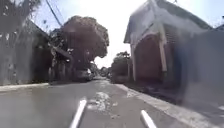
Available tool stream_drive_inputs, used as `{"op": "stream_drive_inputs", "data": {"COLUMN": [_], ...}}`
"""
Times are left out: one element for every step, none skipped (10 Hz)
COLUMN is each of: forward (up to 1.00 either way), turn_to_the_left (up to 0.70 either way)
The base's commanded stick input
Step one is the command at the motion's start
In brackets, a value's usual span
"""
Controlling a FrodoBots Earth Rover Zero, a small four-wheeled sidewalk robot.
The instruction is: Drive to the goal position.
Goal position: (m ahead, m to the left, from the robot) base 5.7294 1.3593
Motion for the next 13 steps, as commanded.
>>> {"op": "stream_drive_inputs", "data": {"forward": [1.00,1.00,1.00,1.00,1.00,1.00,1.00,1.00,1.00,1.00,1.00,1.00,1.00], "turn_to_the_left": [-0.15,-0.35,-0.37,-0.17,0.00,-0.12,-0.33,-0.38,-0.38,-0.26,-0.02,0.00,0.00]}}
